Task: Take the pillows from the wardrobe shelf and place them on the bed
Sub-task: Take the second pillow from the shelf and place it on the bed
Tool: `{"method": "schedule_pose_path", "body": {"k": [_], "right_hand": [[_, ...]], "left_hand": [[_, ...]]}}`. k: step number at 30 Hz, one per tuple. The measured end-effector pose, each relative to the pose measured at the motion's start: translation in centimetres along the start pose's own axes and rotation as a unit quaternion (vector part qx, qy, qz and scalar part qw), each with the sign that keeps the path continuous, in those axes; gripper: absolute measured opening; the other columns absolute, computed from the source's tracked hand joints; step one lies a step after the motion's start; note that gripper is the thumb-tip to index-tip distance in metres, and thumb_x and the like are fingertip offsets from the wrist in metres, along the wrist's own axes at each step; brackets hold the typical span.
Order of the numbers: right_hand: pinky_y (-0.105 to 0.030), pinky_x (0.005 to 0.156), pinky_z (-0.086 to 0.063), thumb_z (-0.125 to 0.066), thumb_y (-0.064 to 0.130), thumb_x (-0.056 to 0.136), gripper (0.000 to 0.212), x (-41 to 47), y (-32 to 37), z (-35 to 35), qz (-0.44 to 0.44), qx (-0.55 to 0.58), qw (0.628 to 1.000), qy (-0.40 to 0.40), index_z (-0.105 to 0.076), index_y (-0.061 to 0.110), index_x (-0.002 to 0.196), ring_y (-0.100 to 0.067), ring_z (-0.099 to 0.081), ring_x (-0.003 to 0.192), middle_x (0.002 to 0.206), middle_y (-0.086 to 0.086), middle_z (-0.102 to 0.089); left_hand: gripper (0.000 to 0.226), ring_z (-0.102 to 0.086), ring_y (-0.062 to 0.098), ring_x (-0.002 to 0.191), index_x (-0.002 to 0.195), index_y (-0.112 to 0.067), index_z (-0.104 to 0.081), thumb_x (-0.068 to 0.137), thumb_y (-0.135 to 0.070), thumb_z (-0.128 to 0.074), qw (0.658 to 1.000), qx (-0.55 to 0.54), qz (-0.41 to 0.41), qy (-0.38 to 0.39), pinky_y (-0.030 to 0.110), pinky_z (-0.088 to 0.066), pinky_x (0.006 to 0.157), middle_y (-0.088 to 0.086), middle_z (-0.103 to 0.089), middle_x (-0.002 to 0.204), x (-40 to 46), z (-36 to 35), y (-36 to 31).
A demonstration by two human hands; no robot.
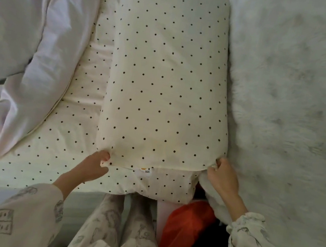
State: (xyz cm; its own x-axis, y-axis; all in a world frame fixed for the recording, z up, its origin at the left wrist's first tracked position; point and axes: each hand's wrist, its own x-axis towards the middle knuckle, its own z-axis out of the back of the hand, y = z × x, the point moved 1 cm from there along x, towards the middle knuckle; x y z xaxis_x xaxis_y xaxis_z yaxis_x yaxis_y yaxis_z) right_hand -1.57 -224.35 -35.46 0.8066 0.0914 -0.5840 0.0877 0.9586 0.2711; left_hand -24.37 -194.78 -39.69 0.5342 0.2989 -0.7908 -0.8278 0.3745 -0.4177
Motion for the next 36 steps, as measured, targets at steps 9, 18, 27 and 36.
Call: {"method": "schedule_pose_path", "body": {"k": [9, 18, 27, 36], "right_hand": [[-0.044, 0.09, -0.044, -0.042, 0.027, 0.092, 0.032, 4.4, 7.7, 3.6, 0.061, -0.015, 0.995, -0.073, -0.05, 0.009, 0.117, -0.029, -0.052, 0.103, 0.116, -0.011, -0.054], [-0.048, 0.103, -0.036, -0.043, 0.038, 0.091, 0.056, 21.2, 18.2, 6.7, 0.117, 0.052, 0.988, -0.082, -0.033, 0.007, 0.137, -0.033, -0.04, 0.124, 0.137, -0.016, -0.041], [-0.043, 0.107, -0.033, -0.057, 0.074, 0.066, 0.098, 32.5, 21.8, 7.3, 0.051, 0.218, 0.975, -0.013, -0.03, 0.016, 0.141, -0.025, -0.041, 0.128, 0.142, -0.003, -0.043], [-0.037, 0.092, -0.047, -0.072, 0.067, 0.053, 0.096, 32.9, 23.5, 9.1, 0.082, 0.299, 0.949, -0.051, -0.044, 0.016, 0.129, -0.017, -0.055, 0.106, 0.121, 0.001, -0.057]], "left_hand": [[0.028, -0.059, 0.031, 0.096, 0.117, -0.01, -0.054, 0.091, -0.009, -0.046, 0.979, 0.008, -0.079, -0.19, 0.042, -0.046, 0.089, 0.019, -0.054, 0.12, 6.1, 9.0, -6.1], [0.064, -0.021, 0.037, 0.137, 0.146, -0.023, -0.012, 0.093, -0.041, -0.043, 0.975, -0.058, -0.052, -0.209, 0.054, -0.023, 0.107, 0.02, -0.018, 0.15, 19.1, 17.2, -12.7], [0.086, -0.03, 0.026, 0.136, 0.146, -0.033, -0.003, 0.081, -0.061, -0.051, 0.918, -0.331, -0.009, -0.218, 0.045, -0.03, 0.107, 0.002, -0.019, 0.154, 29.0, 23.7, -17.3], [0.074, -0.063, 0.01, 0.1, 0.126, -0.032, -0.044, 0.063, -0.057, -0.074, 0.872, -0.411, -0.066, -0.257, 0.038, -0.054, 0.083, -0.013, -0.062, 0.114, 29.7, 24.6, -18.7]]}}
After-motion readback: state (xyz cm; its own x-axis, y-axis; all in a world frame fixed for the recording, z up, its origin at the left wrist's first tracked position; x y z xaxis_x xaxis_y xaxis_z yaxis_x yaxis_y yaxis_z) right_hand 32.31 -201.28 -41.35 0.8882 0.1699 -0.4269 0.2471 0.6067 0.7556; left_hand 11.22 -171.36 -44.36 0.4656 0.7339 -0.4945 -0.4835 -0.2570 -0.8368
